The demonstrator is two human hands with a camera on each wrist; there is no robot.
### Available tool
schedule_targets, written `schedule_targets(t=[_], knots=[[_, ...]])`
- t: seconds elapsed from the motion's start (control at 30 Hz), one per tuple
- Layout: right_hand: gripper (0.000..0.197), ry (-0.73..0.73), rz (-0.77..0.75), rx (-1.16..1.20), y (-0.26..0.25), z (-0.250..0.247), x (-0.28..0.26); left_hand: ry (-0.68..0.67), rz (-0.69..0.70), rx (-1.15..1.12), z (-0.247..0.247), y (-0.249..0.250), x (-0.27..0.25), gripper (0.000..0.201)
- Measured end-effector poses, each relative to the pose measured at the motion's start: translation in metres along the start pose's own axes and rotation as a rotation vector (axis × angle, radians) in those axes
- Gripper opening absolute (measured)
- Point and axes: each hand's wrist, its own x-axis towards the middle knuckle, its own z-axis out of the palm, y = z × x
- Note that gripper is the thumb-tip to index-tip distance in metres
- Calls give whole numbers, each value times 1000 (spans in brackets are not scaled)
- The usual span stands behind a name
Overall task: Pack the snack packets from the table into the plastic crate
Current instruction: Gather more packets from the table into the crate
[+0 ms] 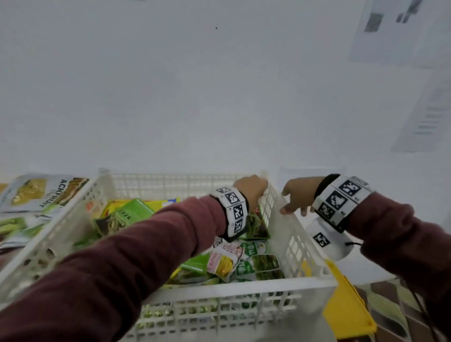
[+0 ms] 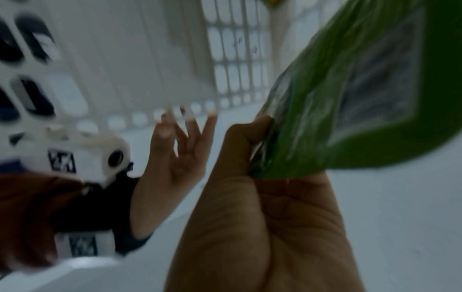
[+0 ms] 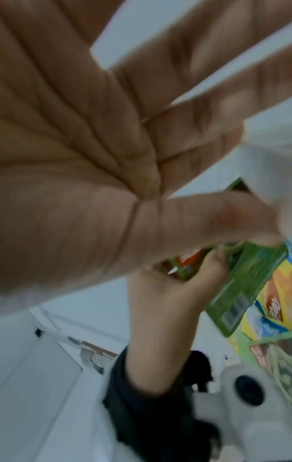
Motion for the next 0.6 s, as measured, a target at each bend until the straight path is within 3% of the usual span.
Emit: schedule_targets(t=[0.13,0.27,0.37,0.47,0.6], knots=[[63,29,-49,47,8,5,3,-124,-8,-22,31,10,13,30],[60,37,-82,8,12,5,4,-385,-14,-86,52,11,21,42],[59,42,-106,-35,13,5,4,-376,-66,-57,57,3,27,43],[58,46,-119,-88,12,4,4,-401,-80,31,57,-5,31,30],[58,35,-131,-119,11,3,6,-451,-96,83,63,-12,40,48]])
